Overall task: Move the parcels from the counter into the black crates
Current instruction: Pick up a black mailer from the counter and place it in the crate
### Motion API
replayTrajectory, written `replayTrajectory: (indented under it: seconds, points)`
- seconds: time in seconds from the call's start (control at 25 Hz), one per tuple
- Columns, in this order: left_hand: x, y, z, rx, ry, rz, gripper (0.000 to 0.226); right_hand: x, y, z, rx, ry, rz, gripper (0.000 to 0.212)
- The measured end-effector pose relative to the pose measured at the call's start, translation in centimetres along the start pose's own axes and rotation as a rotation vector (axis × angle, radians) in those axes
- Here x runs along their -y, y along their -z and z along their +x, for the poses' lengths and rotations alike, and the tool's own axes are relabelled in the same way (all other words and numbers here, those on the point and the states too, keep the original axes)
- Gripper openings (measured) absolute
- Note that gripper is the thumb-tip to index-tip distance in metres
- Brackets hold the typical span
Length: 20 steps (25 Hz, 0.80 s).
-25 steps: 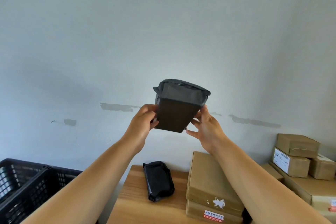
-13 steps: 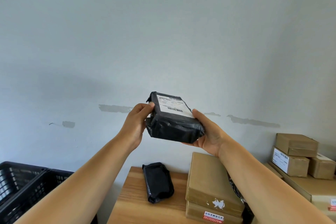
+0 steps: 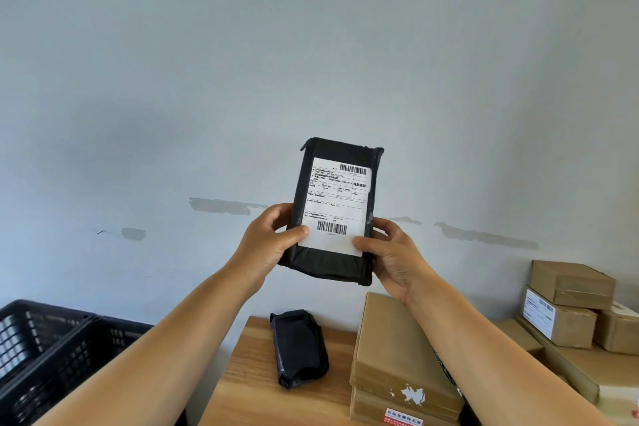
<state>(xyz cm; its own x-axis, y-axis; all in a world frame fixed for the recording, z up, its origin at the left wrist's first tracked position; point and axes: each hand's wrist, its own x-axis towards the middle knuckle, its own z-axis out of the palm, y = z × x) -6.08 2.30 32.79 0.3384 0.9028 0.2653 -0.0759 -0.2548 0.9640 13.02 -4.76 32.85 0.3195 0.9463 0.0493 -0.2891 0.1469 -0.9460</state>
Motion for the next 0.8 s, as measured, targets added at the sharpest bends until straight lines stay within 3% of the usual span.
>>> replayTrajectory:
  seconds: [0.4, 0.56, 0.8]
  points:
    - [2.3, 3.0, -3.0, -0.239, 0.085, 0.029, 0.031, -4.4, -2.4, 3.2, 0.209, -0.089, 0.038, 0.049]
    - [3.0, 6.6, -6.1, -0.375, 0.143, 0.026, 0.031, -7.9, -5.9, 3.6, 0.388, -0.178, 0.041, 0.048]
    - [4.7, 13.6, -11.3, -0.550, 0.231, 0.007, 0.032, -13.1, -13.4, 2.1, 0.527, -0.317, 0.032, 0.049]
